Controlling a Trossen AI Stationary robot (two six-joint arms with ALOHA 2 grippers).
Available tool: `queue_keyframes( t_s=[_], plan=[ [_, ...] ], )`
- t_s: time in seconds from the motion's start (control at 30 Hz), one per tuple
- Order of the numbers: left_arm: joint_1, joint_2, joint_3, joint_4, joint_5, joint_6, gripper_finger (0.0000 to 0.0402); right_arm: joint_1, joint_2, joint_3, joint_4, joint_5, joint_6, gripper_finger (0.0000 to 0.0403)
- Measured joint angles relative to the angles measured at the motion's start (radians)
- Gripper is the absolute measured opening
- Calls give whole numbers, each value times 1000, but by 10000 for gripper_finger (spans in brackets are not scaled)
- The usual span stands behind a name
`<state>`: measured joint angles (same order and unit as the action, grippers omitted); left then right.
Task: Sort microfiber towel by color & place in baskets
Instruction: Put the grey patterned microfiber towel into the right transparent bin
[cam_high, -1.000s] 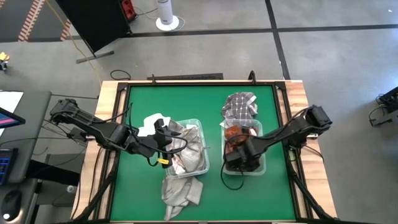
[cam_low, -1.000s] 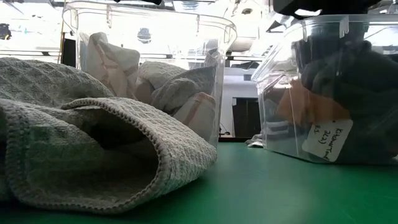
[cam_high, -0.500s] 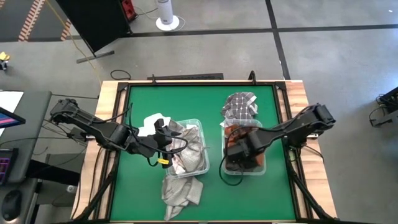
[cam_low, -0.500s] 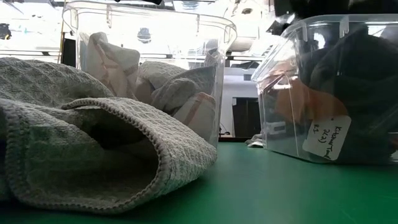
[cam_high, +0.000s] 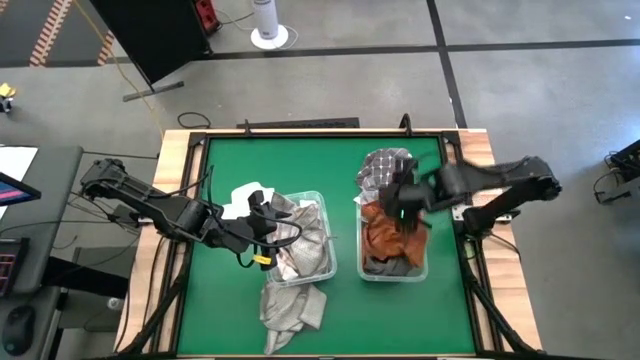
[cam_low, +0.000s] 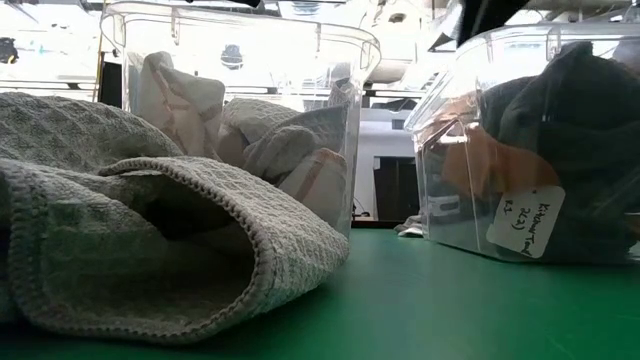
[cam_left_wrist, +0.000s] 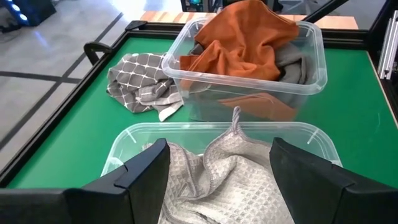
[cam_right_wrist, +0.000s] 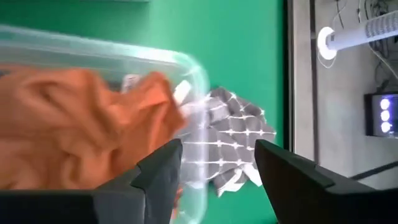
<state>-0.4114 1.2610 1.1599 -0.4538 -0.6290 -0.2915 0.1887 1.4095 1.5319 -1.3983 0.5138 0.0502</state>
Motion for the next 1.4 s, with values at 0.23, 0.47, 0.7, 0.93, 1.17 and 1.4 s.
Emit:
queue_keyframes(
  t_s=[0.23, 0.47, 0.7, 0.93, 1.17, 1.4],
  plan=[
    [0, 0, 0, -6, -37, 42, 265, -336, -86, -83, 161, -193, -194, 230],
    [0, 0, 0, -102, -91, 71, 265, -677, -68, -204, 282, -357, -422, 228],
    [0, 0, 0, -195, -149, 94, 265, -942, -62, -311, 518, -574, -521, 228],
    [14, 0, 0, -214, -261, 292, 265, -1038, -61, -466, 723, -621, -505, 228],
    [75, 0, 0, -149, -314, 426, 265, -1026, -18, -505, 672, -690, -387, 228],
    [99, 0, 0, -119, -270, 421, 265, -979, 107, -504, 530, -713, -260, 228]
  ],
)
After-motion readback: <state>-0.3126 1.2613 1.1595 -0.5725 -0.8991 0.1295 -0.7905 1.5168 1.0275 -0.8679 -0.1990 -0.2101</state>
